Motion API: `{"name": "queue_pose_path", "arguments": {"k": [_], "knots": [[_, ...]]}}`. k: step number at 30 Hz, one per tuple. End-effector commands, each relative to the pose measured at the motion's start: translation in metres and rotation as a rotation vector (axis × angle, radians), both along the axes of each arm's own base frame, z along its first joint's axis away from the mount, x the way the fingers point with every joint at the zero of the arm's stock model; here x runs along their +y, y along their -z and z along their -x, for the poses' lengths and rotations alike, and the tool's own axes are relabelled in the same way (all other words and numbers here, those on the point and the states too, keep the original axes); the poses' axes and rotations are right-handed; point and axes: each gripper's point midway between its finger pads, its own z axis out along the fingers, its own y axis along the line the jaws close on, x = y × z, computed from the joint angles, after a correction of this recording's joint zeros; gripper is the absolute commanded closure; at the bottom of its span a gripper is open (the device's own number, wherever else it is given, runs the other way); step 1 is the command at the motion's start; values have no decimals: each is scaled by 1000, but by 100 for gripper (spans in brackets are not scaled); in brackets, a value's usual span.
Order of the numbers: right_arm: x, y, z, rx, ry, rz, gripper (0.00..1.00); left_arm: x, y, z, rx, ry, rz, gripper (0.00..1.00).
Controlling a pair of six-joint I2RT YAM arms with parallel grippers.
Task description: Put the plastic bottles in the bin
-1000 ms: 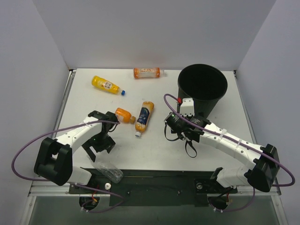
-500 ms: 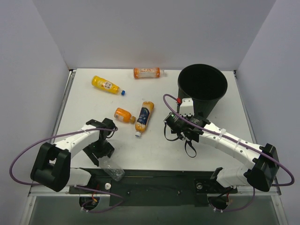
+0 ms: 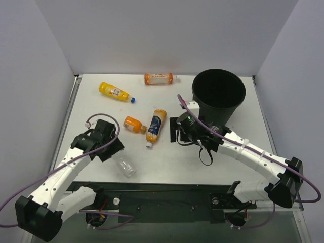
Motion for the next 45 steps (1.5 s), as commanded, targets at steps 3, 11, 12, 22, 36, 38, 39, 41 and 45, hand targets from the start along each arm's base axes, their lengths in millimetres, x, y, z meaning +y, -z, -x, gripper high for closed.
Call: {"name": "queue_pose_path", "arguments": {"k": [3,11,12,22,36,38,39,41,45], "knots": [[122,-93,4,-31,-354,-492,1,-55,-115,-55,-395,371,167,46],[189,-119,44,17,-646,-640,1,-91,-173,-59,-529,492,347,47],[193,-116,45,22,-656,-639,1,-95,-176,-59,-535,503,371,47],[213,-86,52,88,-661,-586,10,-115,-209,-63,-664,523,575,48],[121,-117,-43,-68,-318,-519,70,-121,-211,-58,-628,624,558,3],[92,-134,-63,-125,-245,-505,72,-115,-220,-56,-665,623,525,3],[74,-151,-74,-173,-208,-512,71,-112,-221,-57,-677,622,508,3],[48,-172,-88,-238,-150,-504,71,-106,-221,-58,-704,605,479,3],[-31,-211,-118,-458,125,-368,70,-107,-206,-57,-688,591,502,3]]}}
